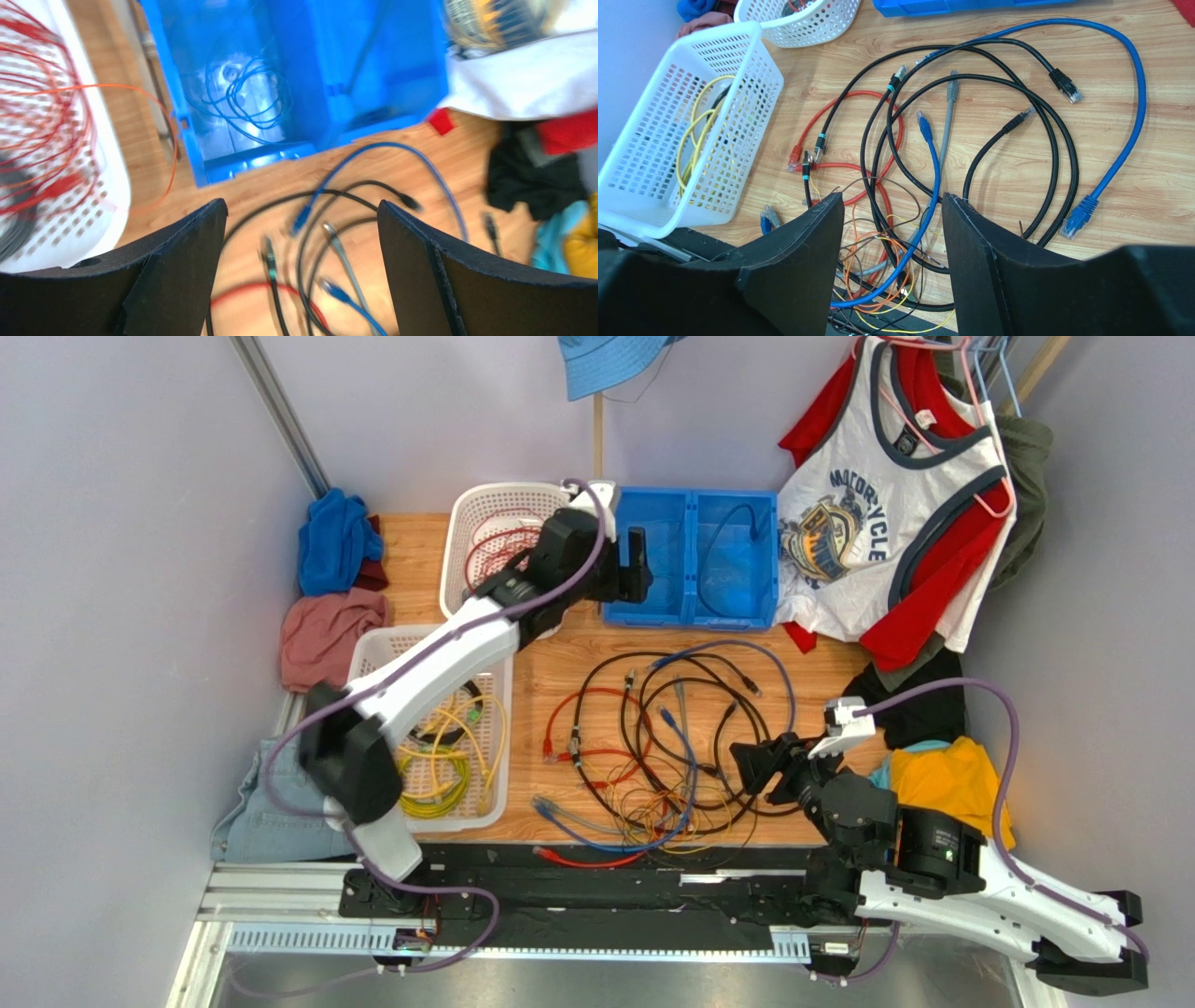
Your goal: Untangle the cables
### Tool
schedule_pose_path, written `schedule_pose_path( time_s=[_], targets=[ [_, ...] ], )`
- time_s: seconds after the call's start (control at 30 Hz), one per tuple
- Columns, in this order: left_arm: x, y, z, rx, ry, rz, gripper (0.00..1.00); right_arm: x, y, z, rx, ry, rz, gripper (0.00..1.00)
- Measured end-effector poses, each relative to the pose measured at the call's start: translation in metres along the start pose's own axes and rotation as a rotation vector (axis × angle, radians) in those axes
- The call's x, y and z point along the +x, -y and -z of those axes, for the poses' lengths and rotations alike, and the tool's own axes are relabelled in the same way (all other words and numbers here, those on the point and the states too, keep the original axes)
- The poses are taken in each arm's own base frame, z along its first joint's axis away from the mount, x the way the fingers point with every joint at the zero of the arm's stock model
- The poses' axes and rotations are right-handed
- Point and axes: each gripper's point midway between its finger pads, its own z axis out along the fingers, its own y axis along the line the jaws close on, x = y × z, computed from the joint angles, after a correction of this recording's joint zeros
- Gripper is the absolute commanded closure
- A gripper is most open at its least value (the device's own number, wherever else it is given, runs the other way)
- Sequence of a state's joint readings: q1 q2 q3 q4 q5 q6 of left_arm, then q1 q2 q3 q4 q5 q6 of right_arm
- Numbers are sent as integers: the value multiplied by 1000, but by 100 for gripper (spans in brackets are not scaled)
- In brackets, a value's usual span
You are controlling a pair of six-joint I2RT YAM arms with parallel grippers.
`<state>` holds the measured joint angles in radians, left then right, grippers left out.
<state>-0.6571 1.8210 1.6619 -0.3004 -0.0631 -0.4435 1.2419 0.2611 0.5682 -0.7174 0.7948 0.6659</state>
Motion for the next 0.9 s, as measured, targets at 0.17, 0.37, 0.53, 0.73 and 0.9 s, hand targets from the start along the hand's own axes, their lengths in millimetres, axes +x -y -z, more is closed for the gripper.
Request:
schedule_pose_path(
  time_s=[0.17, 0.37, 0.53, 0.73, 0.9],
  targets=[
    [-1, 60, 135, 71, 170, -45, 11, -6, 2, 4, -13, 25, -27, 43],
    [100, 45, 191, 34, 35, -1, 11, -6, 1, 3, -14, 28, -16, 43],
    [206, -26, 223, -107, -139, 7, 11, 5, -4, -6, -1, -6, 31, 43],
    [184, -50, 268, -68, 6, 142, 9, 18, -10, -17, 15, -50, 88, 43],
    [177, -58, 268, -123, 24, 123, 8, 20, -14, -21, 16, -53, 106, 44]
  ],
)
